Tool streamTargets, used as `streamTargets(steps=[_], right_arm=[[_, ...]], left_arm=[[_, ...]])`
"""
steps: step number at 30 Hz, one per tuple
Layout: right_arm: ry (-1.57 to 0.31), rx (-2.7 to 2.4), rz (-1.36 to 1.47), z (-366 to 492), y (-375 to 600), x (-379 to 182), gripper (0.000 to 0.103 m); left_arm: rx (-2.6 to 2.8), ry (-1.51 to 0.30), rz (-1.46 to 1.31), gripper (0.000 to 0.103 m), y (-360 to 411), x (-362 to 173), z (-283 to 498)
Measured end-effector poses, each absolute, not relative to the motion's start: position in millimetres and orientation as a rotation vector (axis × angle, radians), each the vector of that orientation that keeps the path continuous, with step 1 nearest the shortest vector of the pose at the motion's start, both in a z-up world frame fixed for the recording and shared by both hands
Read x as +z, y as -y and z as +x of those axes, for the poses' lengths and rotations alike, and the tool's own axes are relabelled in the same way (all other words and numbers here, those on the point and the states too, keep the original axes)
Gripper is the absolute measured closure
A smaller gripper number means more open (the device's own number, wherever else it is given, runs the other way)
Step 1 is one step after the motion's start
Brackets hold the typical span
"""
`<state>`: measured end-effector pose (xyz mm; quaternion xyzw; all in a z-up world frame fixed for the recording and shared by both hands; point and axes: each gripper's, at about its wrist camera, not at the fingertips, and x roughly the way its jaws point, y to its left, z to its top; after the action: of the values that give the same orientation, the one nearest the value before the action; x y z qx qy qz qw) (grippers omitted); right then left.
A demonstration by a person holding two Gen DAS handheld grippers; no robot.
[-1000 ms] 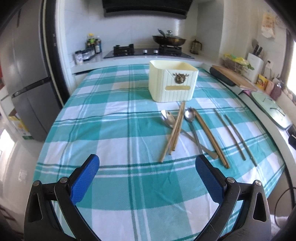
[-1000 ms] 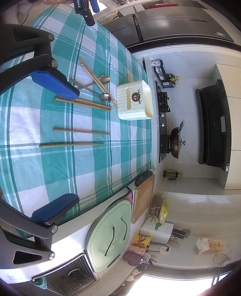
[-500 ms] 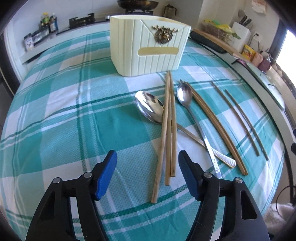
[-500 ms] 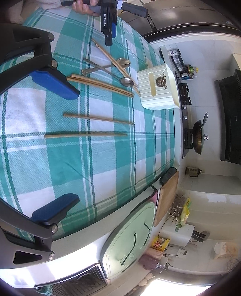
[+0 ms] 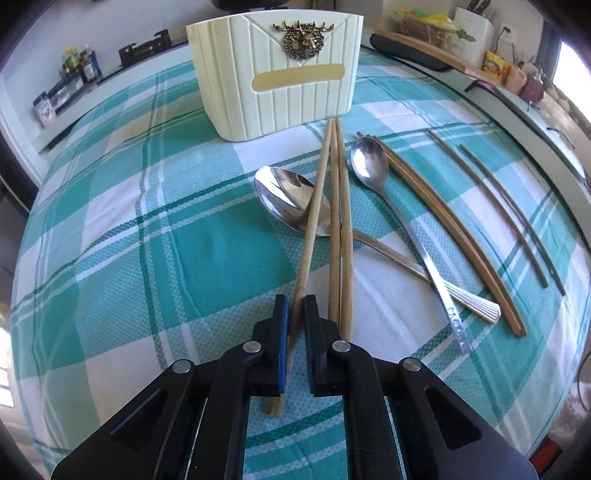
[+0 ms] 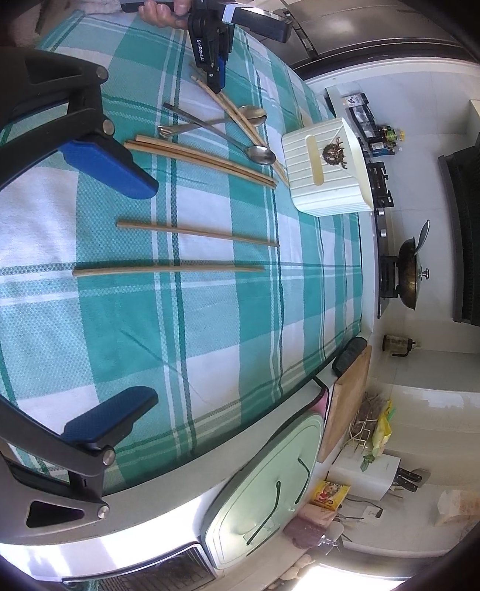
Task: Organize utensils
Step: 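Lower the left tool to a wooden chopstick and close on it, then lift the chopstick with the left tool while the right tool grasps another chopstick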
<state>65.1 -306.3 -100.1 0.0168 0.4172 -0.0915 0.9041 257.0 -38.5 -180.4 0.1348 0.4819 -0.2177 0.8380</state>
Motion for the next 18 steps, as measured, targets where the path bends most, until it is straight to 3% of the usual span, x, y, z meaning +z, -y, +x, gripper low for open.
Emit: streamTargets(steps=[15,18], right_arm=[[-0.942,-0.096,-0.033,103,315,-138,0.0],[-0.962,-0.099,-0.05,108,314,-145,0.012]], left_arm=[[-0.182,-0.927,0.009,0.099,-43,-157,200],[-0.127,-0.962,0.01,0.098,-51,-175,206]])
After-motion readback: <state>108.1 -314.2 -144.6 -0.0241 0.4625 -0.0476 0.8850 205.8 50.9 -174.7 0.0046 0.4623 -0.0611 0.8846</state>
